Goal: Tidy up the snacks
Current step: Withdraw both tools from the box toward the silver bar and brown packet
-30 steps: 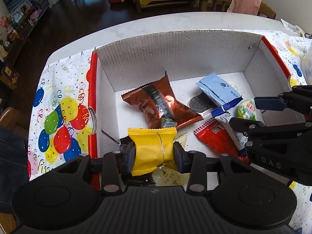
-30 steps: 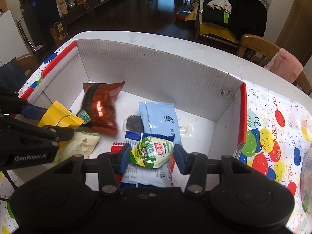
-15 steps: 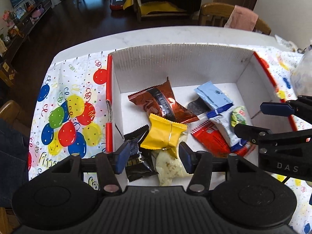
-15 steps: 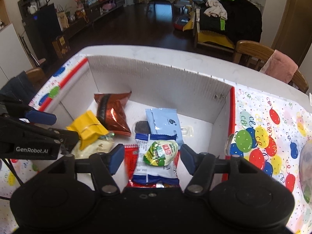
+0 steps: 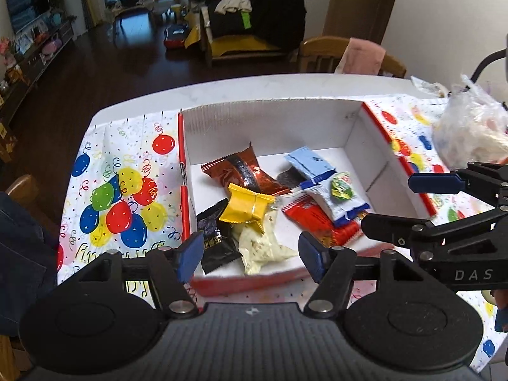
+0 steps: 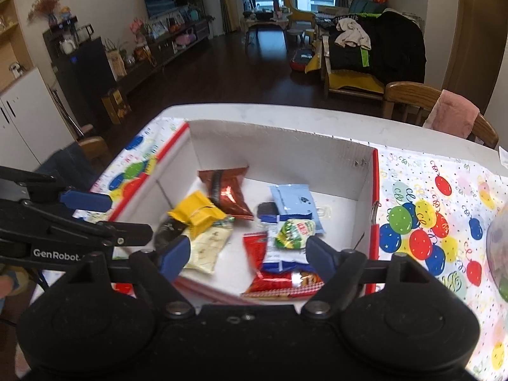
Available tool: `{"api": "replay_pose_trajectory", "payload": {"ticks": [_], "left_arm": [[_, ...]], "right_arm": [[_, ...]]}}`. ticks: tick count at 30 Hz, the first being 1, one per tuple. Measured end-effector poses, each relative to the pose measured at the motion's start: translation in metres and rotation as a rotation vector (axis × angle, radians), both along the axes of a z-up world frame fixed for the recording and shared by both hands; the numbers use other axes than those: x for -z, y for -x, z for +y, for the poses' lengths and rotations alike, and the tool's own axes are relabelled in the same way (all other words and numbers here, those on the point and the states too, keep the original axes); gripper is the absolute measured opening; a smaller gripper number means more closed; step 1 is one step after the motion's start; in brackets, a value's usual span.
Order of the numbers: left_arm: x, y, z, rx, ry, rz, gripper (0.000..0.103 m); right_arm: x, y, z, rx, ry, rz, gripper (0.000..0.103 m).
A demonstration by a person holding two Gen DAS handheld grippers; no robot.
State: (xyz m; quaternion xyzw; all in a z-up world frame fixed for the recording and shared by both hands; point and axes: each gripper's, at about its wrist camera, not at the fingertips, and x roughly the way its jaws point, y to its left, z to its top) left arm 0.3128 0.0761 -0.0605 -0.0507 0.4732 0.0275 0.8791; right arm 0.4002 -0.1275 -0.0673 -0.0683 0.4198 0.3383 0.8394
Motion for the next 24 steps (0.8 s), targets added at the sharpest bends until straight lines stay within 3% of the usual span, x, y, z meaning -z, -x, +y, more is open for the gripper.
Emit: {"api": "replay_pose_trajectory", "payload": {"ticks": [4, 6, 9, 13, 17, 20, 24], "left_arm": [[-0.01, 0.02, -0.002, 0.011, 0.01, -0.025, 0.066], [-0.013, 0.03, -0.002, 0.017, 0.01, -0.036, 0.071], [-0.018, 0.045, -0.003, 0.025, 0.015, -0.053, 0.072], [-0.021, 0.064, -0.004, 0.032, 0.022, -0.069, 0.072], [-0.016, 0.085, -0.007, 0.041, 0.032, -0.075, 0.077], [-0.01, 0.101, -0.009, 0.048, 0.038, -0.07, 0.077], [0.001, 0.121, -0.011, 0.055, 0.05, -0.064, 0.082]], "right_arm": [[-0.01, 0.02, -0.006, 0.001, -0.024, -0.015, 0.082], [-0.015, 0.03, -0.01, 0.004, -0.035, -0.023, 0.084], [-0.02, 0.044, -0.016, 0.01, -0.071, -0.035, 0.091], [-0.023, 0.059, -0.021, 0.015, -0.088, -0.039, 0.091], [-0.018, 0.074, -0.026, 0.027, -0.088, -0.035, 0.092], [-0.013, 0.085, -0.029, 0.045, -0.082, -0.041, 0.103], [-0.003, 0.1, -0.033, 0.048, -0.071, -0.019, 0.103]]}}
